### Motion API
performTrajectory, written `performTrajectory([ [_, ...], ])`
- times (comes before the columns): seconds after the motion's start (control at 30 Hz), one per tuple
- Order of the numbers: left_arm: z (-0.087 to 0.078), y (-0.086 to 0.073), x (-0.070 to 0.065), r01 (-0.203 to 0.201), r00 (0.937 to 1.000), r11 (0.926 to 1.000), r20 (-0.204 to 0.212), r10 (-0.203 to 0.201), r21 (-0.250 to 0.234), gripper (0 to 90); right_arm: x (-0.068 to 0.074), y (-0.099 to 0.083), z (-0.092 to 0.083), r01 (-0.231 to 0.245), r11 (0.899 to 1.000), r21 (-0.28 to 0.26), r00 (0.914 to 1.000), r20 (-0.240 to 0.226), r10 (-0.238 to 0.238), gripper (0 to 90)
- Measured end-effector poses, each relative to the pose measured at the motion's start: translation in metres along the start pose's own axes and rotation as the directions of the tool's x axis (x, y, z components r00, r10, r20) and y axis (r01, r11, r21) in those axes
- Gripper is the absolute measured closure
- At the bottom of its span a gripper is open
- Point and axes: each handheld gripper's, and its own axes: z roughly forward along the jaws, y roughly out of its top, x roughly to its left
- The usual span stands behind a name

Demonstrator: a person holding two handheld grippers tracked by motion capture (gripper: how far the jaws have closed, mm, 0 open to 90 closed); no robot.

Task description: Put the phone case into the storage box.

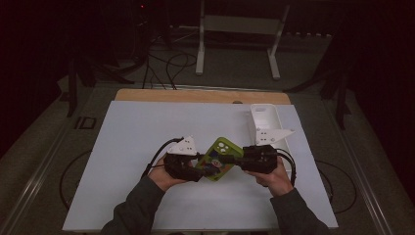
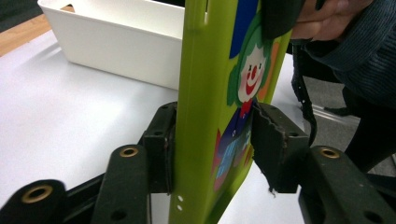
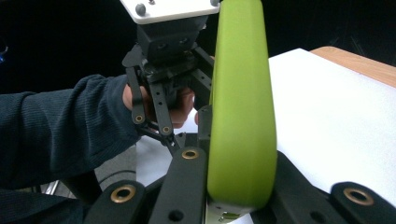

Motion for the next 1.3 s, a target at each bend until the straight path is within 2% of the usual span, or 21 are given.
performTrajectory([
  [0.2, -0.0015, -0.0013, -0.0004, -0.006, 1.0, 1.0, 0.001, 0.006, -0.007, 63.1, -0.0017, -0.0005, -0.0018, -0.003, 1.0, -0.001, 0.9999, 0.017, 0.003, 87.0],
  [0.43, -0.0039, -0.0034, 0.0014, 0.003, 0.9997, 0.9998, 0.026, -0.002, -0.018, 71.1, -0.0013, -0.0003, -0.0025, 0.01, 1.0, 0.002, 0.9997, 0.022, -0.011, 85.8],
  [0.5, -0.0041, -0.004, 0.0016, 0.003, 0.9995, 0.9998, 0.032, -0.003, -0.019, 73.2, -0.0015, -0.0003, -0.0025, 0.013, 1.0, 0.003, 0.9996, 0.025, -0.013, 83.9],
  [0.67, -0.004, -0.0047, 0.0005, -0.008, 0.9998, 0.9998, 0.019, 0.008, -0.02, 77.4, -0.0018, -0.0004, -0.0028, 0.016, 1.0, 0.006, 0.9989, 0.043, -0.017, 76.3],
  [0.83, -0.0035, -0.0051, -0.0009, -0.021, 0.9998, 0.9996, -0.002, 0.021, -0.018, 77.6, -0.0026, -0.0004, -0.0024, 0.008, 1.0, -0.006, 0.998, 0.063, -0.008, 67.6],
  [0.87, -0.003, -0.005, -0.0022, -0.023, 0.9997, 0.9995, -0.008, 0.023, -0.021, 77.7, -0.0028, -0.0004, -0.0021, 0.003, 1.0, -0.011, 0.9967, 0.081, -0.002, 60.2],
  [0.93, -0.0032, -0.0049, -0.0024, -0.022, 0.9996, 0.9995, -0.017, 0.022, -0.021, 77.7, -0.0034, -0.0003, -0.0023, -0.001, 1.0, -0.015, 0.994, 0.11, 0.002, 54.3],
  [1.07, -0.004, -0.0053, -0.0014, -0.017, 0.9991, 0.9995, -0.04, 0.016, -0.026, 77.7, -0.0044, -0.0006, -0.0036, -0.02, 0.999, -0.029, 0.9903, 0.137, 0.024, 41.7],
  [1.13, -0.0044, -0.0054, -0.001, -0.012, 0.9989, 0.9995, -0.047, 0.01, -0.031, 77.7, -0.005, -0.0005, -0.0035, -0.039, 0.999, -0.023, 0.9855, 0.164, 0.043, 33.0],
  [1.17, -0.0044, -0.0054, -0.001, -0.012, 0.9989, 0.9995, -0.047, 0.01, -0.031, 77.7, -0.005, -0.0005, -0.0035, -0.039, 0.999, -0.023, 0.9855, 0.164, 0.043, 33.0],
  [1.3, -0.0054, -0.0054, -0.0003, -0.01, 0.9973, 0.9992, -0.073, 0.007, -0.039, 77.7, -0.0064, -0.0015, -0.0039, -0.062, 0.998, -0.025, 0.976, 0.208, 0.066, 23.6],
])
